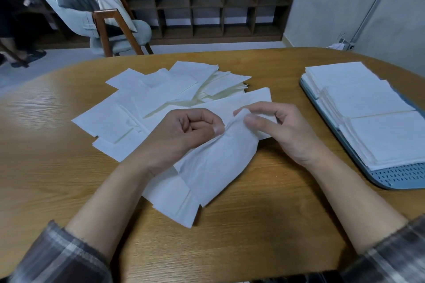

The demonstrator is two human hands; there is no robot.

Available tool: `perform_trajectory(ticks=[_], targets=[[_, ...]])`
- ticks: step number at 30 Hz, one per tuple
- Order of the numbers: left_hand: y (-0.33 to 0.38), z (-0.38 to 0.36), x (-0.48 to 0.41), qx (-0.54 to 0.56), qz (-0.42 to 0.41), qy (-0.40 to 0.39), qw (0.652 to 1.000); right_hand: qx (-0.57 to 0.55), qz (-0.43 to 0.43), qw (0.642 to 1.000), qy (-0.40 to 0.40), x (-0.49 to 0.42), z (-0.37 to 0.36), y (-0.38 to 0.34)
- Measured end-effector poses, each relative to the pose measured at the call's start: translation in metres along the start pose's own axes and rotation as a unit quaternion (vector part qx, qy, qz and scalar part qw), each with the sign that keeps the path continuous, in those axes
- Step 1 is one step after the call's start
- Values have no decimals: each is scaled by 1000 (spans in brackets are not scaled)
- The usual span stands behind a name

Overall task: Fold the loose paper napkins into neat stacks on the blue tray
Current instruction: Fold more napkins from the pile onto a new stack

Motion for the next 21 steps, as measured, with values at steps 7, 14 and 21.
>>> perform_trajectory(ticks=[7, 14, 21], targets=[[-4, 0, -4, -4, 35, 54, 998, -8, -33, 995, 90, 1, 6, 2], [0, 2, -3, -105, -54, 142, 983, -103, -34, 981, 159, 0, 14, 4], [-8, 4, -4, -93, -80, 180, 976, -172, -13, 984, 41, -3, -1, 5]])
Point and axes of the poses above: each hand's wrist, its own x-axis away from the middle knuckle, its own z-axis out of the back of the hand, y = z × x, the point moved 3 cm from there along -x, towards the middle knuckle, and after that the axes turned 9 degrees about -y, right-handed, at the moved point
